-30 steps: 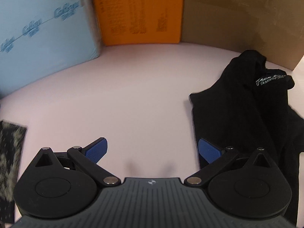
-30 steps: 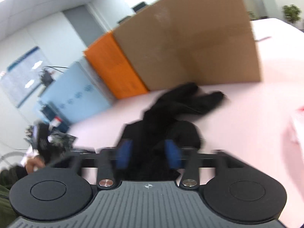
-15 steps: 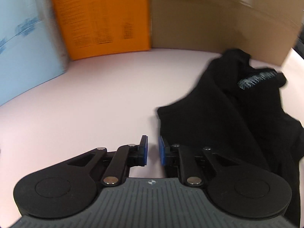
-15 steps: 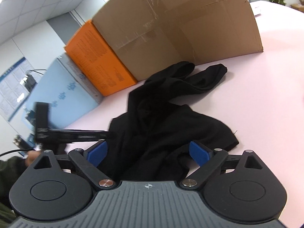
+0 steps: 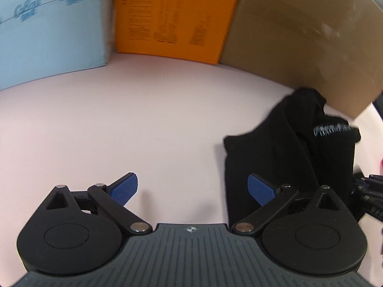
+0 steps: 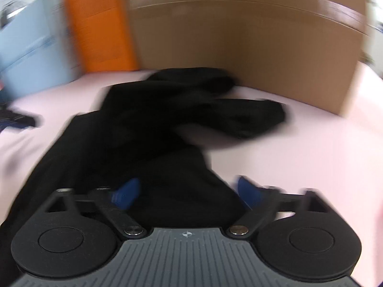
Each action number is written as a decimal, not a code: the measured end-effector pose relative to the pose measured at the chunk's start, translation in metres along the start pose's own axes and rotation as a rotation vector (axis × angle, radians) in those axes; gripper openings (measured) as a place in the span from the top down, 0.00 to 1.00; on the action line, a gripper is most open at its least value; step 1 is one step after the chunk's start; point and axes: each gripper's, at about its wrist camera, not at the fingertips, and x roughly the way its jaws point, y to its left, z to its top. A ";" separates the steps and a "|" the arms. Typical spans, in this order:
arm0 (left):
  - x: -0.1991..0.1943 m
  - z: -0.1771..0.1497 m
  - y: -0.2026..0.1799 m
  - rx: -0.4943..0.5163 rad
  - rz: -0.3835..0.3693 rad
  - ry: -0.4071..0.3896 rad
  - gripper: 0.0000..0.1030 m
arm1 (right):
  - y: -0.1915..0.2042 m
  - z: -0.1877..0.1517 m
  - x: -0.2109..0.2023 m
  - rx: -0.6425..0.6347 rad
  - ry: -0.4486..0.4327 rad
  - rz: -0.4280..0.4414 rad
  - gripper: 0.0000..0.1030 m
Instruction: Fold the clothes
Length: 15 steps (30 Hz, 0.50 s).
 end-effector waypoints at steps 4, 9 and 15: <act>0.000 -0.005 -0.013 0.061 0.011 0.005 0.04 | -0.006 0.001 -0.036 0.144 -0.042 0.182 0.94; -0.007 -0.009 -0.011 0.067 0.014 0.005 0.04 | -0.016 -0.013 -0.136 0.287 -0.267 0.305 0.94; -0.010 -0.015 -0.014 0.084 0.001 0.006 0.04 | -0.028 -0.049 -0.261 0.418 -0.610 0.255 0.94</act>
